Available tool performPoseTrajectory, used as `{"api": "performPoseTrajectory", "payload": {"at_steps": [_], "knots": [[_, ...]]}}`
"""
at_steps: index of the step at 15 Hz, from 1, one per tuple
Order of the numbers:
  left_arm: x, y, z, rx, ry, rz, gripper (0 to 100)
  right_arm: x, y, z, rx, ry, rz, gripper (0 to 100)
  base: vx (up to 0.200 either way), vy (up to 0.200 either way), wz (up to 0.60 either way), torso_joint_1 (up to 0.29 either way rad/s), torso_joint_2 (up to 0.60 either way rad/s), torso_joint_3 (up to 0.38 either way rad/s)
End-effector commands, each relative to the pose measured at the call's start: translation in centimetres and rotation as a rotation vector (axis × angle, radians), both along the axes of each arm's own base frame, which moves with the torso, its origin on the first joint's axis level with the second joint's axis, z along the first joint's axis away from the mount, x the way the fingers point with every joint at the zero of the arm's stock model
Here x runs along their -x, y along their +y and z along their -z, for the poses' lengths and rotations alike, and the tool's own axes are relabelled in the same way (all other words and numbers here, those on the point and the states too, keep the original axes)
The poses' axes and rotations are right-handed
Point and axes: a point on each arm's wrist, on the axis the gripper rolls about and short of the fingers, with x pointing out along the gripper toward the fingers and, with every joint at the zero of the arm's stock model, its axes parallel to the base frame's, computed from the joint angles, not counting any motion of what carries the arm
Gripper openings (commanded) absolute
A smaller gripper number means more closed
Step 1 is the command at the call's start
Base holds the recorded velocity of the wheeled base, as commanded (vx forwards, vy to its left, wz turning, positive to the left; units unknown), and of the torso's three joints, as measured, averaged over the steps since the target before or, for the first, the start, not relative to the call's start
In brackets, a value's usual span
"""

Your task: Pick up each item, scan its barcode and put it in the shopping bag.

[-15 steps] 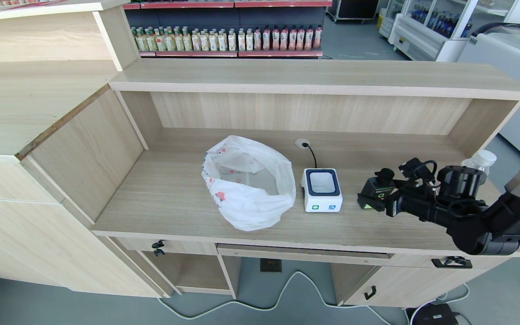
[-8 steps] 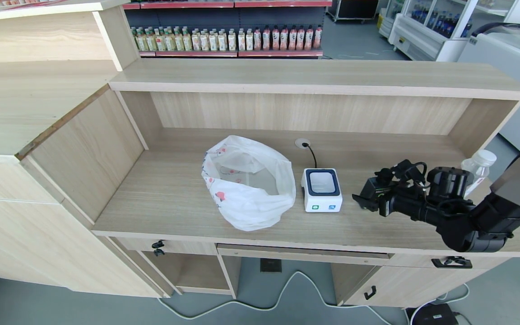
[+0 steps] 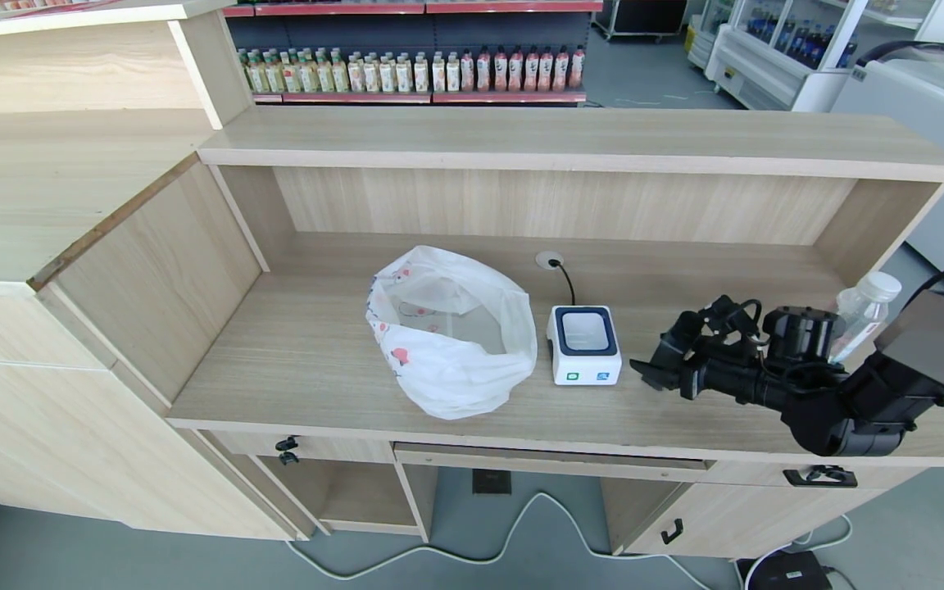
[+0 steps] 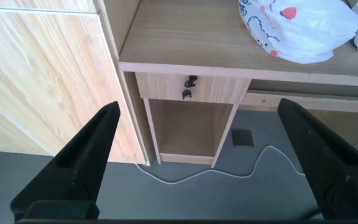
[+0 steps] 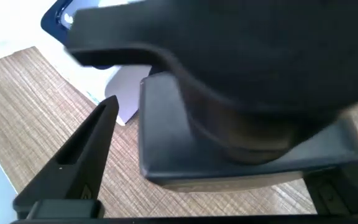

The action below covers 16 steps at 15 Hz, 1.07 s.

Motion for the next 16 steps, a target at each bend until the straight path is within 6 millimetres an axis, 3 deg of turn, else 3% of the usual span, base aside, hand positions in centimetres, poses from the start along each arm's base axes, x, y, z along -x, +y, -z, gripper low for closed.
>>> {"api": "performPoseTrajectory", "payload": {"at_steps": [1,5,7,9,10,11,12,13,14,16], "knots": [[0.0,0.0,0.0,0.000,0.000,0.000,100,0.1,0.0,-0.1,0.002,-0.004,-0.002,0,0.000,0.000,0.00,0.000,0.00,0.000],[0.0,0.0,0.0,0.000,0.000,0.000,100,0.4,-0.3,-0.8,0.013,-0.028,0.009,0,0.000,0.000,0.00,0.000,0.00,0.000],[0.0,0.0,0.0,0.000,0.000,0.000,100,1.8,-1.3,-3.2,0.031,-0.076,0.016,0,0.000,0.000,0.00,0.000,0.00,0.000],[0.0,0.0,0.0,0.000,0.000,0.000,100,3.8,-0.8,-10.1,-0.065,-0.185,-0.108,0,0.000,0.000,0.00,0.000,0.00,0.000],[0.0,0.0,0.0,0.000,0.000,0.000,100,4.9,-0.5,-12.5,-0.101,-0.212,-0.135,0,0.000,0.000,0.00,0.000,0.00,0.000],[0.0,0.0,0.0,0.000,0.000,0.000,100,7.9,0.9,-18.2,-0.156,-0.305,-0.219,0,0.000,0.000,0.00,0.000,0.00,0.000],[0.0,0.0,0.0,0.000,0.000,0.000,100,10.1,1.1,-21.7,-0.162,-0.384,-0.286,0,0.000,0.000,0.00,0.000,0.00,0.000],[0.0,0.0,0.0,0.000,0.000,0.000,100,12.0,1.3,-23.9,-0.143,-0.449,-0.353,0,0.000,0.000,0.00,0.000,0.00,0.000],[0.0,0.0,0.0,0.000,0.000,0.000,100,13.3,1.6,-24.8,-0.124,-0.484,-0.413,0,0.000,0.000,0.00,0.000,0.00,0.000],[0.0,0.0,0.0,0.000,0.000,0.000,100,14.4,2.6,-25.2,-0.041,-0.637,-0.550,0,0.000,0.000,0.00,0.000,0.00,0.000]]}}
